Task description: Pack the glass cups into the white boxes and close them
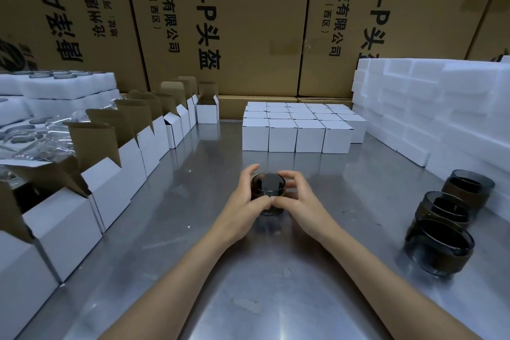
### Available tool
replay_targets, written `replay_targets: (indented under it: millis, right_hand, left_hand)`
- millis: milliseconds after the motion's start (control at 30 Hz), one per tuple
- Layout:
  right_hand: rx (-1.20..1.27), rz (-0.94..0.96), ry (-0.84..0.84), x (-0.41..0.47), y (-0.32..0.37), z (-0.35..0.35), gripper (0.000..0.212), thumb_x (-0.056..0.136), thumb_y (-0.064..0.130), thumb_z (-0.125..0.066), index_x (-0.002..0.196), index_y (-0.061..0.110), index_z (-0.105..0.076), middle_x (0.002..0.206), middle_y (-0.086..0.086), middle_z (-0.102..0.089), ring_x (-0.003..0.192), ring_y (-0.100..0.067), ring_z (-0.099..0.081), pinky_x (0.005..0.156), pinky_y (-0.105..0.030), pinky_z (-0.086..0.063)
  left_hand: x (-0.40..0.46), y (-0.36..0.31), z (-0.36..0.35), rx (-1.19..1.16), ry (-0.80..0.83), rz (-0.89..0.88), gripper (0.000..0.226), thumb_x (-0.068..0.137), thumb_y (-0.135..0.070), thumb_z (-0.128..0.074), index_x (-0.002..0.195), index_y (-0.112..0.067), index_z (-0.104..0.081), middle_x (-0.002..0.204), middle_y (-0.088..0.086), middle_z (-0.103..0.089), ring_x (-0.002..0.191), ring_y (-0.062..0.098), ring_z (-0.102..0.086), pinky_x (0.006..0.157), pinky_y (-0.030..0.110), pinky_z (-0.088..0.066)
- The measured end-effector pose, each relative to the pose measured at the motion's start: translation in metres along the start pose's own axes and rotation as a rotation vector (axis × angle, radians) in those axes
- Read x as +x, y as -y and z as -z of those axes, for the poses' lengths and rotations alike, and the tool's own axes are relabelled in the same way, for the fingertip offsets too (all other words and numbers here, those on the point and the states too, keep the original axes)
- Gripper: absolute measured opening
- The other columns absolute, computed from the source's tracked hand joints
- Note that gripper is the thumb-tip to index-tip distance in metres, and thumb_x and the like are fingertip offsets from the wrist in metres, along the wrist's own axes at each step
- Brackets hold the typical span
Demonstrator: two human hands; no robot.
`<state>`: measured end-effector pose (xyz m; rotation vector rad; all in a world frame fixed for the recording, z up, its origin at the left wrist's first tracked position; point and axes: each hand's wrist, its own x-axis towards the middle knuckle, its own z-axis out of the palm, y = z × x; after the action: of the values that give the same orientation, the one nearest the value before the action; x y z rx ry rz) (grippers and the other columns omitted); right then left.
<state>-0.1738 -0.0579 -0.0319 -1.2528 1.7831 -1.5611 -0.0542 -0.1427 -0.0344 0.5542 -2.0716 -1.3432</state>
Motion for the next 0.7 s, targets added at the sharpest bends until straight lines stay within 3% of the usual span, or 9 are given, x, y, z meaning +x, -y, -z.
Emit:
replay_targets:
  millis: [133,200,267,300,400,567,700]
  right_hand:
    - [0.073,-0.026,0.009,0.003,0.002,-0.005,0.039,0.081,0.019,-0.069,0.115,0.022,-0.050,0.123,-0.010,-0.048,0.110,-0.014,-0.052,0.084,-0.019,-0.041]
    - [0.132,-0.074,-0.023,0.010,0.002,-0.006,0.036,0.080,0.033,-0.068,0.112,0.024,-0.054,0.119,-0.006,-0.052,0.107,-0.013,-0.053,0.083,-0.021,-0.040]
    - [0.174,-0.121,-0.087,0.022,0.005,-0.005,0.014,0.091,0.031,-0.061,0.102,0.023,-0.058,0.109,-0.003,-0.058,0.093,-0.014,-0.057,0.076,-0.024,-0.044]
    - [0.200,-0.142,-0.111,0.028,0.006,-0.004,0.008,0.093,0.029,-0.057,0.096,0.022,-0.059,0.101,-0.002,-0.060,0.083,-0.014,-0.058,0.068,-0.024,-0.045]
    - [0.203,-0.165,-0.091,0.047,0.009,-0.005,0.020,0.095,0.031,-0.052,0.086,0.017,-0.063,0.080,0.000,-0.061,0.059,-0.012,-0.054,0.048,-0.018,-0.040]
    - [0.040,-0.043,-0.015,0.074,-0.003,-0.009,0.032,0.095,0.033,-0.052,0.074,0.016,-0.070,0.066,0.006,-0.064,0.064,-0.010,-0.059,0.068,-0.026,-0.042]
    - [-0.004,-0.003,-0.016,0.080,-0.008,-0.011,0.042,0.083,0.048,-0.052,0.068,0.013,-0.070,0.060,0.006,-0.065,0.058,-0.004,-0.059,0.063,-0.020,-0.044]
  left_hand:
    - [0.007,0.002,0.002,-0.193,-0.141,0.089,0.059,0.071,-0.032,-0.045,0.130,-0.030,-0.039,0.120,0.000,-0.062,0.114,0.019,-0.054,0.103,0.035,-0.039]
    - [0.016,0.004,0.004,-0.291,-0.256,0.147,0.042,0.083,-0.033,-0.047,0.124,-0.025,-0.048,0.112,0.002,-0.067,0.108,0.018,-0.058,0.095,0.031,-0.043]
    - [0.031,0.010,0.012,-0.297,-0.393,0.168,0.021,0.097,-0.022,-0.040,0.112,-0.023,-0.055,0.102,0.000,-0.068,0.101,0.016,-0.059,0.083,0.024,-0.042]
    - [0.040,0.014,0.018,-0.240,-0.441,0.167,0.021,0.099,-0.019,-0.038,0.106,-0.023,-0.057,0.100,-0.003,-0.067,0.100,0.014,-0.057,0.080,0.021,-0.040]
    - [0.071,0.033,0.042,-0.014,-0.480,0.156,0.019,0.097,-0.016,-0.047,0.109,-0.019,-0.061,0.109,-0.002,-0.064,0.095,0.006,-0.054,0.070,0.008,-0.037]
    - [0.141,0.071,0.082,0.398,-0.357,0.153,0.033,0.092,-0.009,-0.050,0.124,-0.011,-0.058,0.129,0.006,-0.056,0.118,0.021,-0.053,0.097,0.026,-0.038]
    - [0.200,0.097,0.113,0.662,-0.284,0.123,0.037,0.095,-0.014,-0.049,0.132,-0.008,-0.052,0.140,0.009,-0.044,0.129,0.024,-0.042,0.108,0.033,-0.031]
